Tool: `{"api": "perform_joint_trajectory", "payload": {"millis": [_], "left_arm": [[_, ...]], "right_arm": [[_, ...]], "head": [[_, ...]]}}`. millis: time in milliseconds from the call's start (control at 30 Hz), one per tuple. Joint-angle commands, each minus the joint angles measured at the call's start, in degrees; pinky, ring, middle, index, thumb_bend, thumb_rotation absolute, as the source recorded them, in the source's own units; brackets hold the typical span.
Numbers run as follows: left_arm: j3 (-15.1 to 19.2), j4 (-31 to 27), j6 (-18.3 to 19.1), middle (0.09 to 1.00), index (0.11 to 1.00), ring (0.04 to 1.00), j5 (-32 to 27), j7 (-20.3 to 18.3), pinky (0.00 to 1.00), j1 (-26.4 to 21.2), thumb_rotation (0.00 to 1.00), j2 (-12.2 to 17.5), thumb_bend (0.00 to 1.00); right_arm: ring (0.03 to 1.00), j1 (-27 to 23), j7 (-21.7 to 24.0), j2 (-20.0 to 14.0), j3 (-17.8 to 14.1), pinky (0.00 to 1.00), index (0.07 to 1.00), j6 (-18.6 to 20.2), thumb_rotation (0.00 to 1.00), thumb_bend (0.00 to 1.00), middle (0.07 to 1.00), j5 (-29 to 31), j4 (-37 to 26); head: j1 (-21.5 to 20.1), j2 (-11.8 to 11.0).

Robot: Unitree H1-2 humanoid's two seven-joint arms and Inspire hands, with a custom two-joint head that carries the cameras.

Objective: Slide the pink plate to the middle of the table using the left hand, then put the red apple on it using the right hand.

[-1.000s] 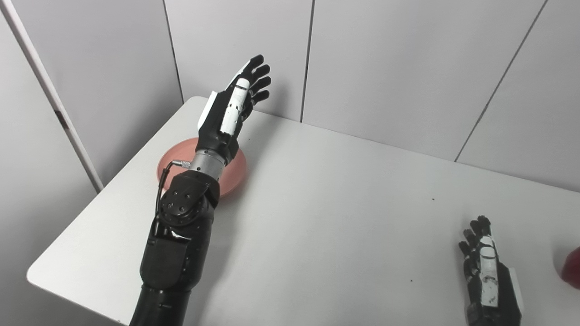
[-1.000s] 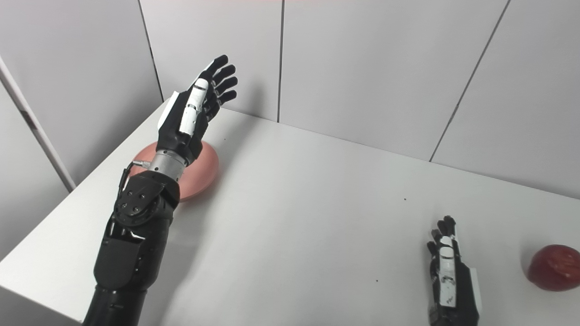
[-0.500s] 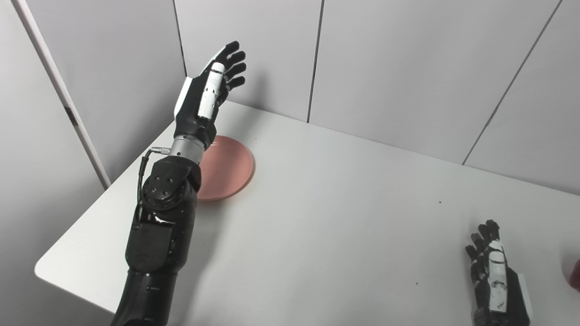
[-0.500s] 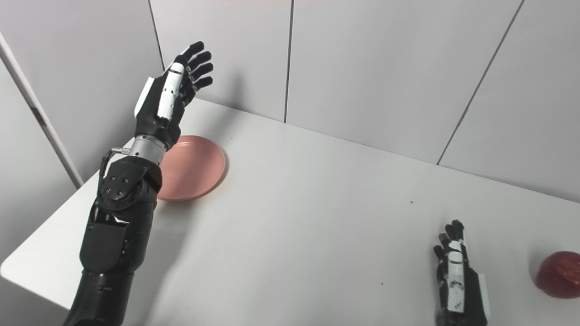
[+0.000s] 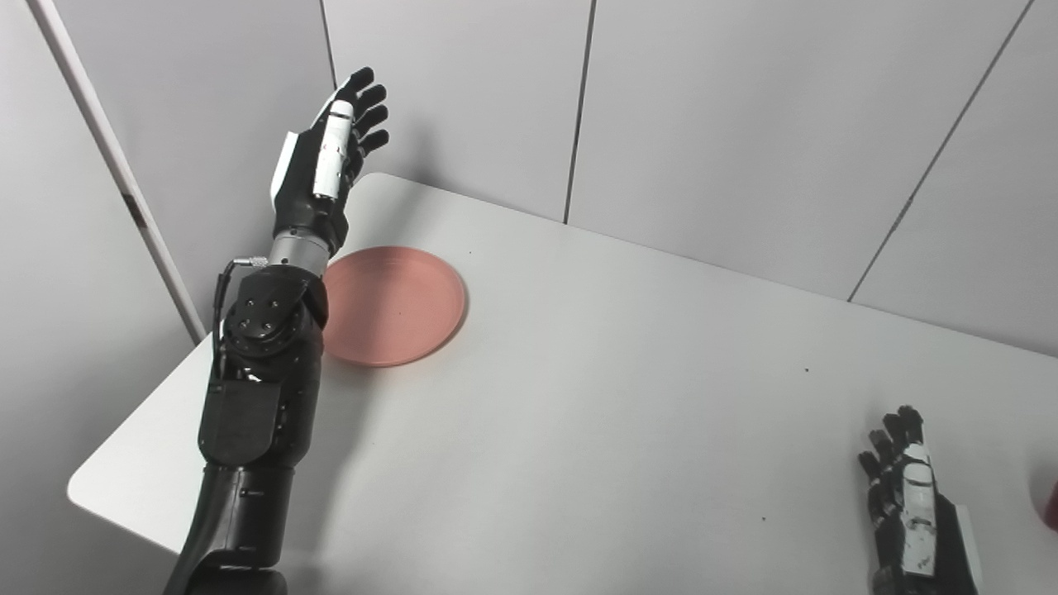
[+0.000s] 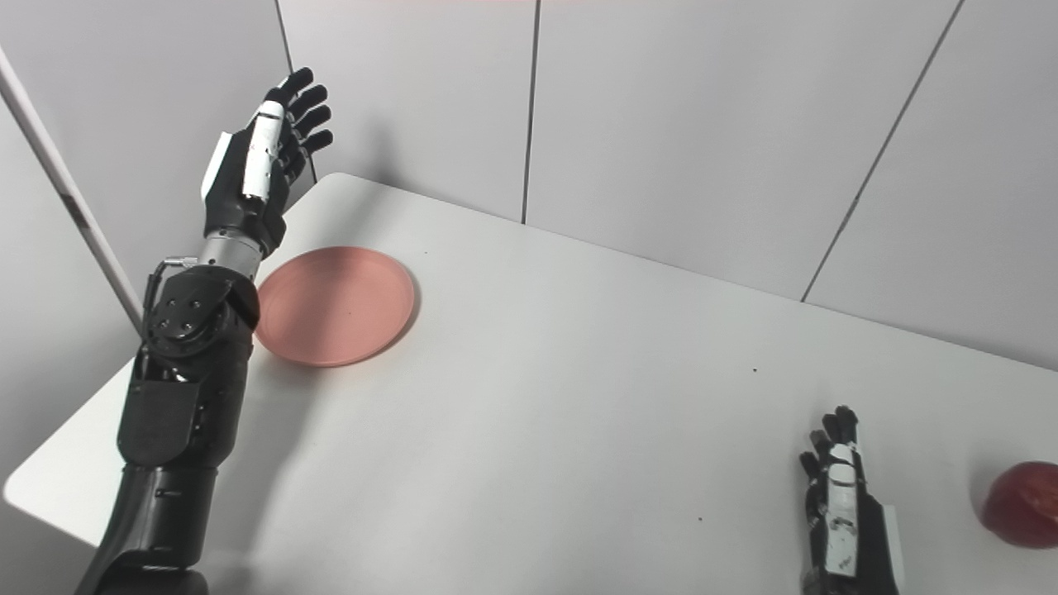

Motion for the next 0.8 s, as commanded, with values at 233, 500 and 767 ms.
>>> {"api": "perform_joint_trajectory", "payload": {"millis": [233,500,767], "left_arm": [[2.10,3.60,-4.05,0.892,0.868,0.895,-3.81,-2.11,0.89,-1.57,1.00,3.70,0.37],[3.43,8.00,-5.09,0.898,0.874,0.896,-5.94,-3.15,0.88,-0.63,1.00,5.71,0.38],[4.74,10.13,-5.20,0.889,0.864,0.892,-6.73,-3.24,0.89,0.62,1.00,6.33,0.34]], "right_arm": [[1.000,-0.60,0.21,-0.50,-0.41,1.00,1.000,-0.35,1.00,0.12,1.000,0.13,-1.86],[1.000,-0.55,0.02,-0.42,-0.27,1.00,1.000,-0.30,1.00,0.13,1.000,-0.26,-2.08],[1.000,-0.35,0.24,-0.50,-0.45,1.00,1.000,-0.17,1.00,0.11,1.000,0.41,-2.64]], "head": [[0.60,-0.02],[0.69,-0.15],[1.08,-0.06]]}}
